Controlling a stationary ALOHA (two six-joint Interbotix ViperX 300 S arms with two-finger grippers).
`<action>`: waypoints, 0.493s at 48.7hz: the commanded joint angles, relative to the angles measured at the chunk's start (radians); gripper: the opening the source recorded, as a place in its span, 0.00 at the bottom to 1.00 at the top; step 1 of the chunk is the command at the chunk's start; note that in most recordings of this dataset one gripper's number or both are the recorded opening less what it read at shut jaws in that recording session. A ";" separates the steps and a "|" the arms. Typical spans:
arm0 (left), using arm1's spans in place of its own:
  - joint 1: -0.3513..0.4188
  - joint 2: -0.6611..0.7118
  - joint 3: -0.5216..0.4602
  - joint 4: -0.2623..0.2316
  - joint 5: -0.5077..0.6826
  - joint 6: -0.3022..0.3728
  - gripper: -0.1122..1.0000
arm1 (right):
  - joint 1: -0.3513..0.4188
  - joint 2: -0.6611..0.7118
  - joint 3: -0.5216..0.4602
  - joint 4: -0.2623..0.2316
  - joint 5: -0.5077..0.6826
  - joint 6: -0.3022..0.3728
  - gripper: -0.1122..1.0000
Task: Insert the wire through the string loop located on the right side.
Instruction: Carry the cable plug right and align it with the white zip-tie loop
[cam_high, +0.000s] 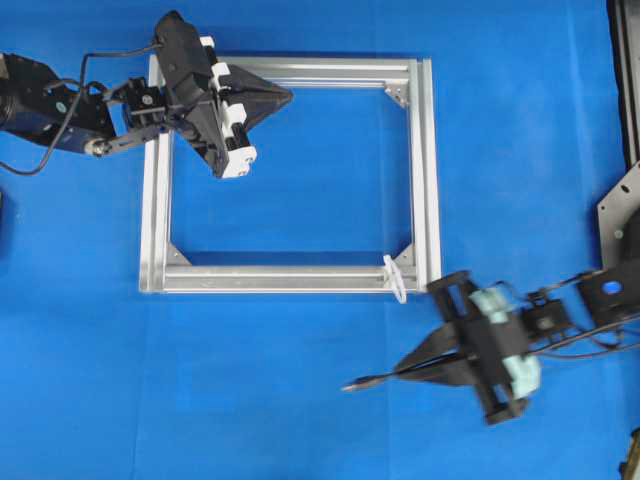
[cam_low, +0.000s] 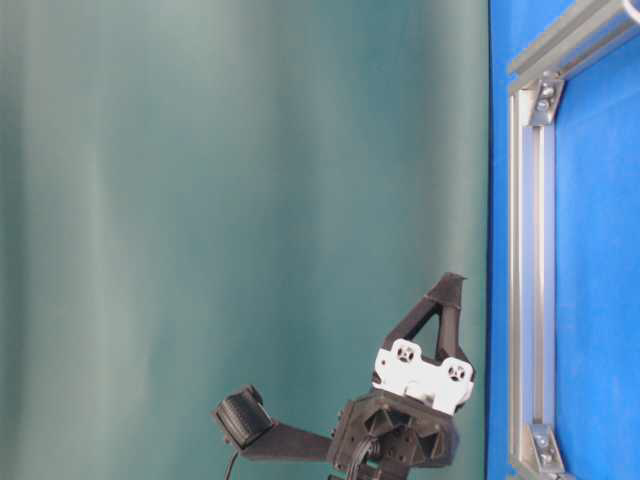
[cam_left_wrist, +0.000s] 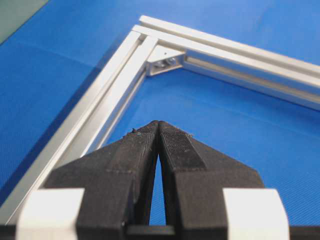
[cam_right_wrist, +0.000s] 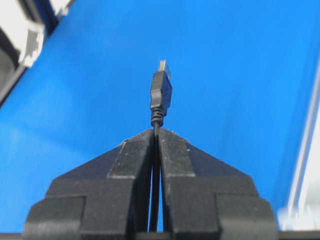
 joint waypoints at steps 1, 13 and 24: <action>-0.006 -0.028 -0.011 0.003 -0.005 0.000 0.10 | 0.003 -0.092 0.067 0.021 -0.014 0.002 0.07; -0.006 -0.028 -0.011 0.003 -0.005 0.000 0.10 | 0.006 -0.255 0.202 0.026 0.003 0.002 0.07; -0.008 -0.028 -0.012 0.003 -0.005 0.000 0.10 | 0.006 -0.272 0.245 0.028 -0.008 0.002 0.07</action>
